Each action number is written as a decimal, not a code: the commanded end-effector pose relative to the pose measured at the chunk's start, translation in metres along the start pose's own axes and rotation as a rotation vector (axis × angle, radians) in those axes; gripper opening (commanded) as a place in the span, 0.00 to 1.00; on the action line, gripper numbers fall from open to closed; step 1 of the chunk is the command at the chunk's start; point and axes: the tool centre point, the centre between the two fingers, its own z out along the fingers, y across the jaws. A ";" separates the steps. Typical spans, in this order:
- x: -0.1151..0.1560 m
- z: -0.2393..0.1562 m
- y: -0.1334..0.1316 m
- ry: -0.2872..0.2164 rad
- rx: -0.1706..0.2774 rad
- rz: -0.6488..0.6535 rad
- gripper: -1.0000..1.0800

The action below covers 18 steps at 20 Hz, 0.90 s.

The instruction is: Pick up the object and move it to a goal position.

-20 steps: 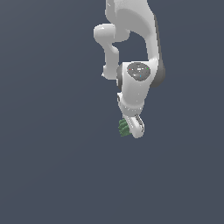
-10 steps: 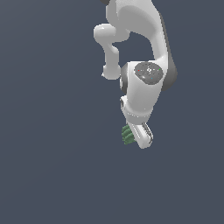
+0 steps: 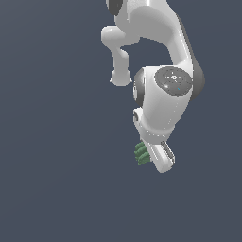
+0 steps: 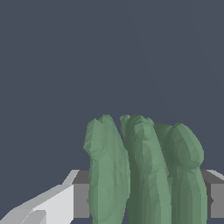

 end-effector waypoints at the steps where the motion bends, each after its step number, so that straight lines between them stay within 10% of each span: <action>1: 0.001 -0.005 -0.010 0.000 0.000 0.000 0.00; 18: 0.005 -0.018 -0.036 0.000 0.000 0.001 0.00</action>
